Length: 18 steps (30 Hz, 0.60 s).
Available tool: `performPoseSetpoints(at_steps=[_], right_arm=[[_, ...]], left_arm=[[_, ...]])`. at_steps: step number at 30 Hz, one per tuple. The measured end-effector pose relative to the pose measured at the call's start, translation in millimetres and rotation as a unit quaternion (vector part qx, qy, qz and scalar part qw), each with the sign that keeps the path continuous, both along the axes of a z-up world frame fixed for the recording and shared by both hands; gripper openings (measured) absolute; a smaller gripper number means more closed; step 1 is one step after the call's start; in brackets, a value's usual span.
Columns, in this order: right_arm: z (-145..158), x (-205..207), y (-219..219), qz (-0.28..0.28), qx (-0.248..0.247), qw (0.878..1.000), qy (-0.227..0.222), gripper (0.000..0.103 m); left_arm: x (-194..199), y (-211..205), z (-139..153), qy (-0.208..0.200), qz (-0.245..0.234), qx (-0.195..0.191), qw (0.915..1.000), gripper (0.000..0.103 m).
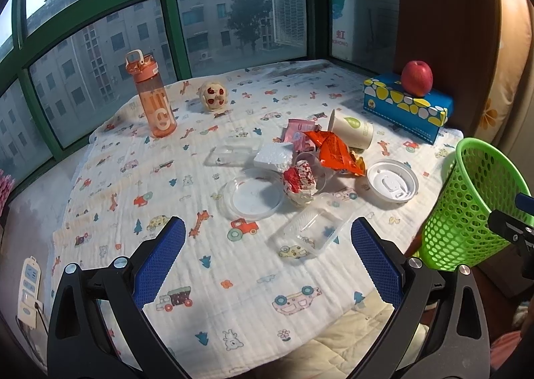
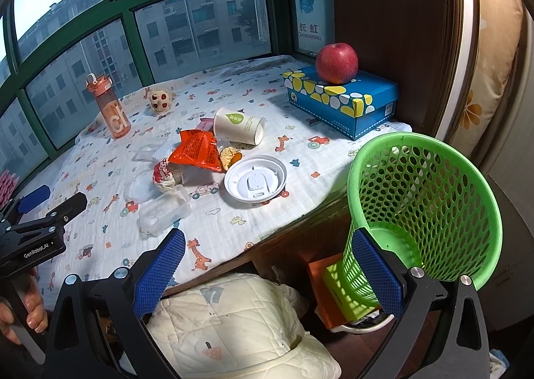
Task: Collect trash
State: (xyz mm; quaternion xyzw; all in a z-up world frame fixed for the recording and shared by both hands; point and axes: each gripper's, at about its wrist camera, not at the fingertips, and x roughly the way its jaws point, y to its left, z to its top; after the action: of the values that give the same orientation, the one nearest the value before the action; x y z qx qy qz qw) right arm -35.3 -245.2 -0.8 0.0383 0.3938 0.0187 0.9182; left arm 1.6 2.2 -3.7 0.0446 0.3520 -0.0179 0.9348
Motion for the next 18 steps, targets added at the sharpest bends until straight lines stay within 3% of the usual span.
performPoseSetpoints(at_steps=[18], right_arm=[[-3.6,3.4,1.7,-0.001,0.002,1.0,0.004,0.097]], left_arm=[[1.0,-0.2,-1.1,0.001,-0.001,-0.001,1.0,0.098]])
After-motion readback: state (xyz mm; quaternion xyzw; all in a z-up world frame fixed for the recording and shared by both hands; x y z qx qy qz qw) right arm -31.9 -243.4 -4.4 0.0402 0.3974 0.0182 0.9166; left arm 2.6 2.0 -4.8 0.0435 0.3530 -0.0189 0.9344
